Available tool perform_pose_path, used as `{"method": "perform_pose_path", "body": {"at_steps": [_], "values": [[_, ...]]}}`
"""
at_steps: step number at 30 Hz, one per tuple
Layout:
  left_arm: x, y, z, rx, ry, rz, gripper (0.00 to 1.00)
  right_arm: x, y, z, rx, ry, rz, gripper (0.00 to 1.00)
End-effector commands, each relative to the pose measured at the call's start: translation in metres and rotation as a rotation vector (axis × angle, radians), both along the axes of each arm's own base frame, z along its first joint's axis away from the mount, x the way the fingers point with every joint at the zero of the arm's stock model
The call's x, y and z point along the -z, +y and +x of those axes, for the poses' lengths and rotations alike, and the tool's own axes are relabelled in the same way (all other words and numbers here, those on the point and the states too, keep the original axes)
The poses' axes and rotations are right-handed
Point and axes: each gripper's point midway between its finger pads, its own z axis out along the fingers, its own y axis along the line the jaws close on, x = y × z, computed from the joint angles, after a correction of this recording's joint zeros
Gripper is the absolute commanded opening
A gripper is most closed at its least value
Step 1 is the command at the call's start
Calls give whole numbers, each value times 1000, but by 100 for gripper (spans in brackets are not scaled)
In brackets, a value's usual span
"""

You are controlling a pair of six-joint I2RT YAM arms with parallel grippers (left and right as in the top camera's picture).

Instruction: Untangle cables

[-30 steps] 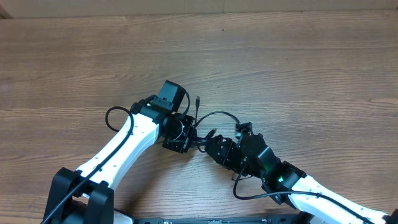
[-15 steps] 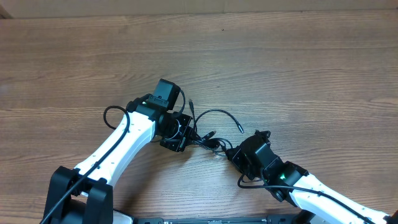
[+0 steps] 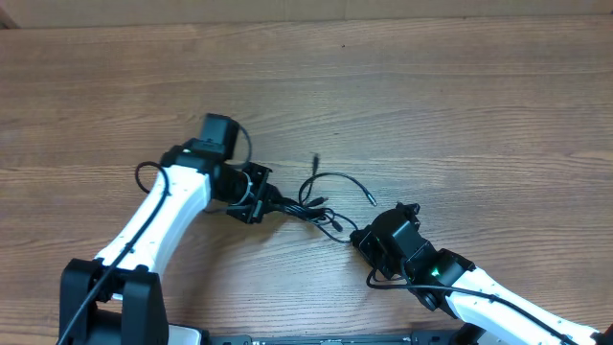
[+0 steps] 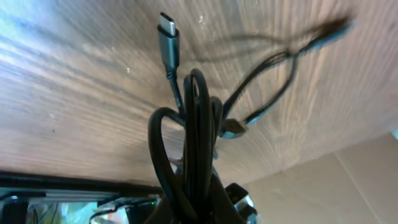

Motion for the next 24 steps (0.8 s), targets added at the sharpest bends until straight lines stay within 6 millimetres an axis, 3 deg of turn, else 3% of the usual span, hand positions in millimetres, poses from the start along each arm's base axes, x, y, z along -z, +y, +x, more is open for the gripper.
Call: {"method": "perform_pose_path", "body": {"at_steps": [1, 9, 12, 16, 20, 24], "values": [[-2, 25, 14, -2, -78, 1, 4, 9, -19, 3, 82, 23, -52, 4], [4, 47, 22, -59, -81, 57, 5, 9, -19, 3, 82, 23, -51, 4], [7, 52, 21, -62, -78, 91, 4, 8, -18, 5, 82, 17, -47, 12], [7, 42, 16, -51, -57, 87, 5, 2, -5, 4, 35, 14, 8, 27], [8, 25, 5, -107, 41, 84, 5, -16, 30, -6, -149, 2, 155, 27], [8, 7, -4, -165, 127, 82, 5, -28, 47, -17, -228, 29, 257, 30]]}}
